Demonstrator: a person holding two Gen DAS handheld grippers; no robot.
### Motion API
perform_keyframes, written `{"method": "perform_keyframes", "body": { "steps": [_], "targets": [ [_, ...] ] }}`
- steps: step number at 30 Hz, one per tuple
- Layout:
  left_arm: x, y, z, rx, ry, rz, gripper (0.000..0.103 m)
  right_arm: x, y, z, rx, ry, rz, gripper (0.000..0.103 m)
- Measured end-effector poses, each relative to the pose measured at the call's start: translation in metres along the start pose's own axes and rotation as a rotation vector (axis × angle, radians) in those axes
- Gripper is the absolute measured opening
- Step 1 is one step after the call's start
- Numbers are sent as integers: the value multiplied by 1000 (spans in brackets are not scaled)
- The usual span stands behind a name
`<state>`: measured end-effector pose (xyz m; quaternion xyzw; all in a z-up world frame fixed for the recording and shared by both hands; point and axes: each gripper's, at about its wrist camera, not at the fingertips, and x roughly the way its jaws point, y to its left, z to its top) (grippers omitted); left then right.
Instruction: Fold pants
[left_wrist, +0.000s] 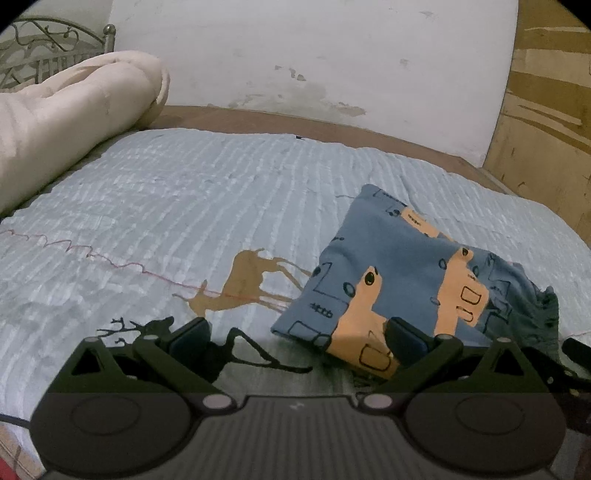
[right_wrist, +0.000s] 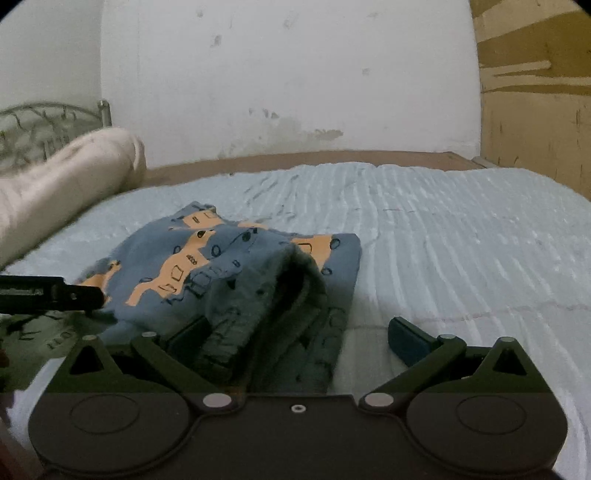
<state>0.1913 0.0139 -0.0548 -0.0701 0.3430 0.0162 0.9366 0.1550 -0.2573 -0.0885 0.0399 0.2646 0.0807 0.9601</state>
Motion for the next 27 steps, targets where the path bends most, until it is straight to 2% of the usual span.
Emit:
{"method": "perform_keyframes", "body": {
  "steps": [9,15,18,20,21,27],
  "targets": [
    [-1,1,-2,-3,-5,-1,102,-7,-5,-6,15,-18,21,102],
    [0,1,-3,-8,-6,-3,102,-8,-10,14,28,-85,6,102],
    [-1,1,-3,-9,-5,-5,102,6,-21,27,59,-53,-22,102],
    [-2,2,-2,-13,-4,-11,102,22,-29,31,81,36,-56,102],
    [-3,3,-2,-16,-3,-16,102,27,-34,31,98,53,-62,102],
    [-10,10,3,-40,8,-38,102,31,-41,25,114,35,-106,102]
  ]
}}
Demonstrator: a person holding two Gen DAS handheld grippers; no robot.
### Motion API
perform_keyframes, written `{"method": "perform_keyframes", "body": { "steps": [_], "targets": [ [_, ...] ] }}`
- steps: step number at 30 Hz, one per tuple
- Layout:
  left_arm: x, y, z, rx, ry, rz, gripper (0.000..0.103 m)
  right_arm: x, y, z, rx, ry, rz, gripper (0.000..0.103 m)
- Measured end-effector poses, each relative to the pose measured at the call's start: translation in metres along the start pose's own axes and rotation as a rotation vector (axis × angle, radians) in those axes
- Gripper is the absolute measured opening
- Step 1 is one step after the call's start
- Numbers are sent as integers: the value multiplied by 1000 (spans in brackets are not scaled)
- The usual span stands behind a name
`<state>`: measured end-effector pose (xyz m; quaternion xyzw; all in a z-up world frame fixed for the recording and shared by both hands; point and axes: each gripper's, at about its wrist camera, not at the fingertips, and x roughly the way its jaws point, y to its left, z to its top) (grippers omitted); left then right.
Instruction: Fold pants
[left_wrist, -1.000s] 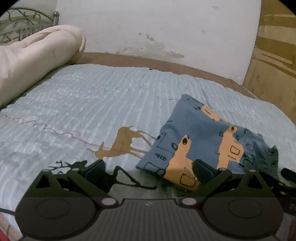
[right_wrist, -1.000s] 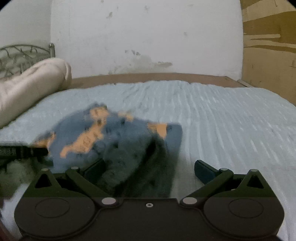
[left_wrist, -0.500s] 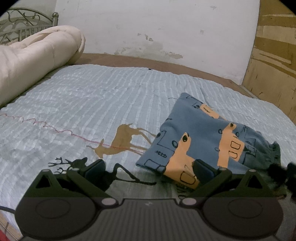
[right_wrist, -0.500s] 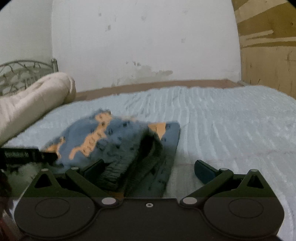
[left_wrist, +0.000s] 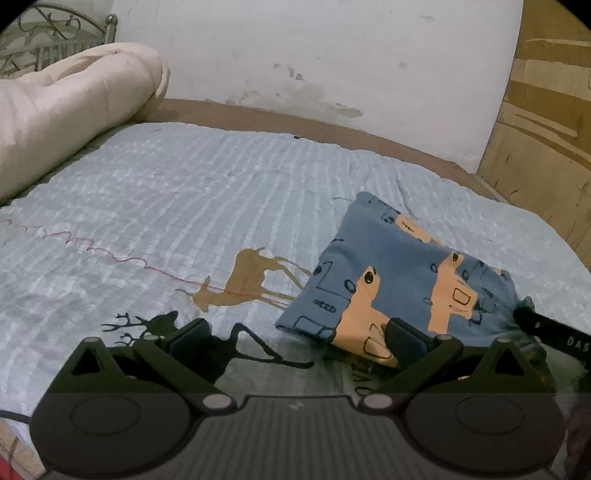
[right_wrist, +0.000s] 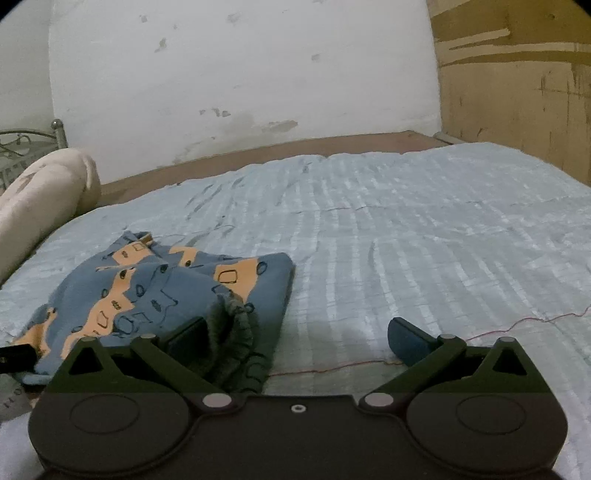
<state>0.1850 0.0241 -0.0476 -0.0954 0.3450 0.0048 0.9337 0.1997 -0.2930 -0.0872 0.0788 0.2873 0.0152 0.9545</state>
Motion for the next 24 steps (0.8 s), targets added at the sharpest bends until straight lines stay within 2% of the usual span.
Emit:
{"method": "perform_keyframes", "body": {
  "steps": [3,7,16,24],
  "targets": [
    [-2,0,0,-3,4,9,102,-1,0,-4,1,-5,14,102],
    [-5,-2,0,-1,9,23,102,-18,-10,-8,43,-42,86,102],
    [-10,-3,-1,1,13,34,102,-40,-8,-24,-22,-52,55,102],
    [-10,-1,2,5,17,33,102,-45,-7,-17,-15,-75,83,102]
  ]
}}
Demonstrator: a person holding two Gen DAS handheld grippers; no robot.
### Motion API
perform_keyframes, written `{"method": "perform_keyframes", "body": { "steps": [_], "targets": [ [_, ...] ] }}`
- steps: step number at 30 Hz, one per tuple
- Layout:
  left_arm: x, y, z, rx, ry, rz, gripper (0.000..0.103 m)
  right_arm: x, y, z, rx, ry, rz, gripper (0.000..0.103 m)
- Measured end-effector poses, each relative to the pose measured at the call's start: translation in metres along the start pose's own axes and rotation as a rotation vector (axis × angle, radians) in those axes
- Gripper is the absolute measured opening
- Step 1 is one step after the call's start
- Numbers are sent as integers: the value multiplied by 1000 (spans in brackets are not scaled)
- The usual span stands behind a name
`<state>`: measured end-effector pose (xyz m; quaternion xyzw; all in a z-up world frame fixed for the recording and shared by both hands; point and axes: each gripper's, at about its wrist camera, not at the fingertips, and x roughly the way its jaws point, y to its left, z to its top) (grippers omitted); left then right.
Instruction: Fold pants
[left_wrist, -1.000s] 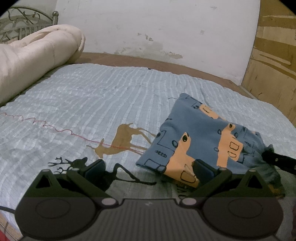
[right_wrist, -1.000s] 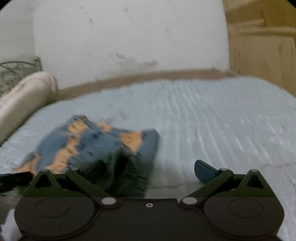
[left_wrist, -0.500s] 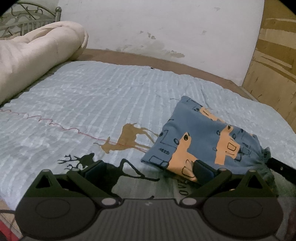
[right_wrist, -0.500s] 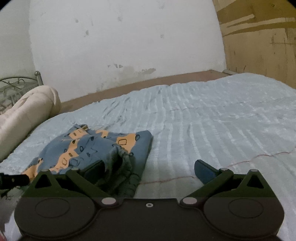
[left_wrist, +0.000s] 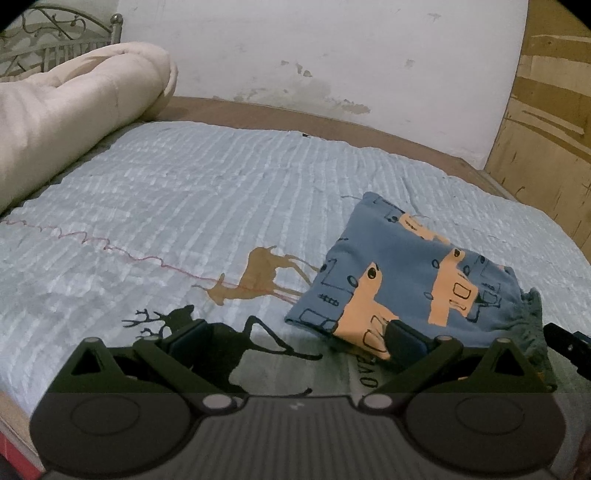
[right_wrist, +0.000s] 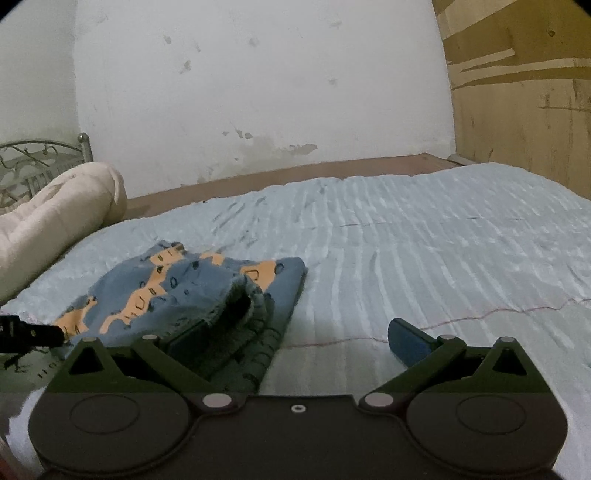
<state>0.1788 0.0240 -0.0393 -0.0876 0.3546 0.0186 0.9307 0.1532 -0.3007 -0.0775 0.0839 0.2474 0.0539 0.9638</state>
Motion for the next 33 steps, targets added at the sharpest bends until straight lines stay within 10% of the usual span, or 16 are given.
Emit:
{"method": "perform_keyframes", "body": {
  "steps": [15,23,33],
  "targets": [
    [-5,15,20,38,-20,1,102,-13,-11,-4,10,9,23,102],
    [26,18,61,14,-6,-129,102,19,6,28,6,30,197,102],
    [70,0,55,123,78,-166,102,61,-4,31,131,129,210,102]
  ]
}}
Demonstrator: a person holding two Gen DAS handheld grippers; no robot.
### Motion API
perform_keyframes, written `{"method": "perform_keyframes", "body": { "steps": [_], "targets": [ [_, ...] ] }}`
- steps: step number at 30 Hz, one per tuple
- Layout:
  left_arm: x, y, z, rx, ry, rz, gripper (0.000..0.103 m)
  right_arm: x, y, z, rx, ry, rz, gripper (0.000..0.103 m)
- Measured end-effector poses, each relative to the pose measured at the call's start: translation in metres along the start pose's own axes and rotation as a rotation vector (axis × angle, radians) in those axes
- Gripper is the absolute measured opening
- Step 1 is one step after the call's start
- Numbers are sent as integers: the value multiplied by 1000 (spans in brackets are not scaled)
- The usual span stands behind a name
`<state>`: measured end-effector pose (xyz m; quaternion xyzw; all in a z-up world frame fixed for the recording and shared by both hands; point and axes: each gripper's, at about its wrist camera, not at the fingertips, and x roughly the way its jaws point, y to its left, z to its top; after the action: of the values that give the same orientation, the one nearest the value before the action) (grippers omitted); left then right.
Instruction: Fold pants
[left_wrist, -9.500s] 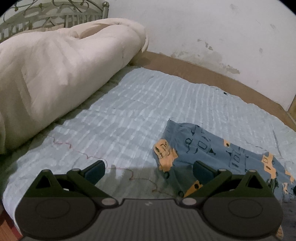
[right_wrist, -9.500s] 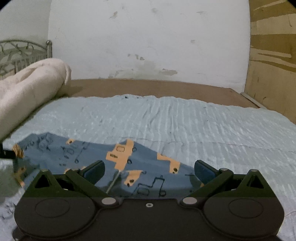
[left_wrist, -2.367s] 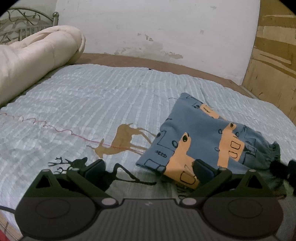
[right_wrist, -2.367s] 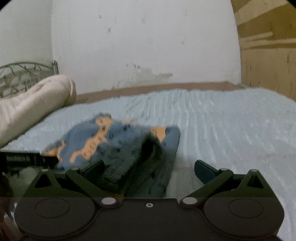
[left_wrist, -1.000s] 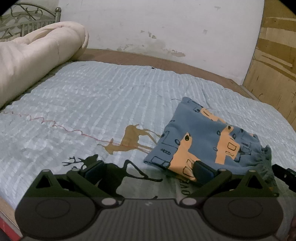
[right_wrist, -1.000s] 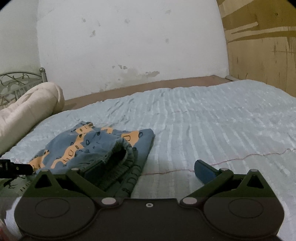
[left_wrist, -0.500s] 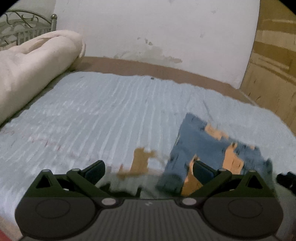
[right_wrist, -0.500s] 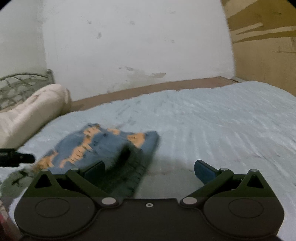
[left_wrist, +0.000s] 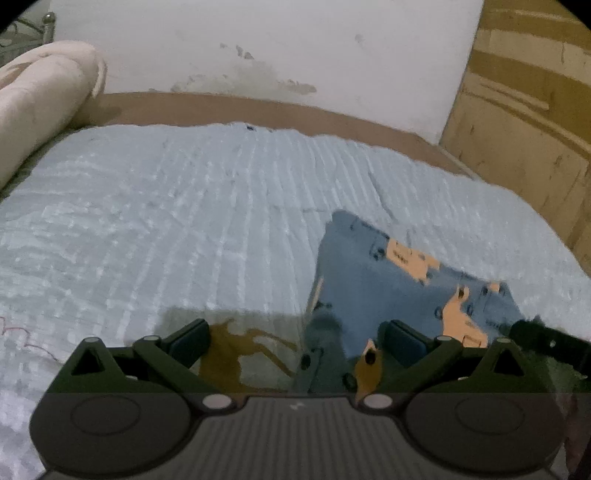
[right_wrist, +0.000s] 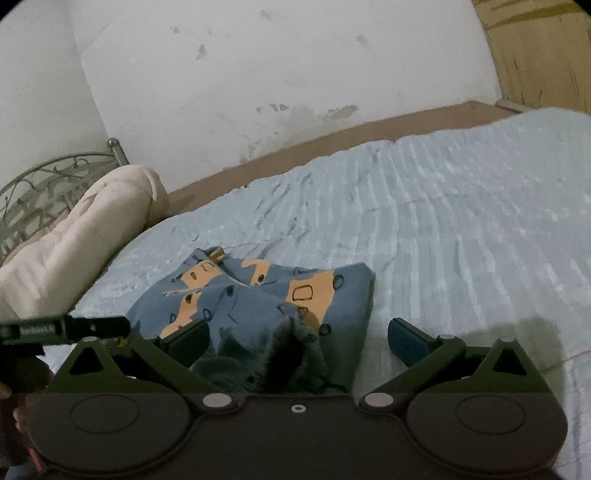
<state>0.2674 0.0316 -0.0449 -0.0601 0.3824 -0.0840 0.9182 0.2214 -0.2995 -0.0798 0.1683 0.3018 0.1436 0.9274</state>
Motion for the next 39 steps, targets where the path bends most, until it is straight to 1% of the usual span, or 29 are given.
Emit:
{"method": "perform_keyframes", "body": {
  "steps": [7,18,20,22,23,25,26,28,29,30,31,32,33,34,35,36,37,38,39],
  "targets": [
    [2,-4,-6,35,-4,17,102,3,-6,-11,19,-27,25,102],
    [-1,-4,-5,43,7,10,102,6,-4,-12,12,-23,15,102],
    [-2,-5,-6,49,9,1,102,6,-3,-13,9,-25,5,99],
    [-3,-7,-6,59,9,-9,102,5,-2,-14,8,-31,-3,91],
    [-3,-8,-7,64,11,-13,102,5,-3,-14,8,-35,-5,90],
    [-4,-10,-8,75,15,-23,102,4,-3,-15,5,-38,3,84],
    [-4,-12,-8,78,16,-25,102,4,-3,-16,5,-39,7,84],
    [-5,-13,-7,79,22,-32,100,3,-4,-16,6,-40,16,78],
    [-6,-13,-6,78,25,-38,94,3,-5,-16,6,-40,19,76],
    [-6,-13,-5,76,29,-42,88,2,-5,-17,6,-40,26,72],
    [-6,-14,-4,75,36,-40,84,2,-5,-17,5,-42,32,66],
    [-6,-14,-3,75,44,-34,77,1,-5,-17,3,-45,36,62],
    [-7,-14,-2,72,47,-32,69,0,-4,-18,2,-49,40,52],
    [-7,-14,-1,66,49,-44,64,-1,-4,-18,0,-56,43,46],
    [-8,-13,0,56,55,-63,50,-2,-3,-19,-2,-61,44,45],
    [-9,-14,2,48,63,-79,44,-2,-2,-19,-6,-65,44,43],
    [-9,-16,2,49,64,-75,43,-3,-2,-20,-10,-69,43,41],
    [-10,-19,2,62,62,-64,36,-3,-1,-20,-12,-72,41,40],
    [-10,-22,1,77,57,-55,27,-4,0,-20,-14,-73,40,39]
  ]
}}
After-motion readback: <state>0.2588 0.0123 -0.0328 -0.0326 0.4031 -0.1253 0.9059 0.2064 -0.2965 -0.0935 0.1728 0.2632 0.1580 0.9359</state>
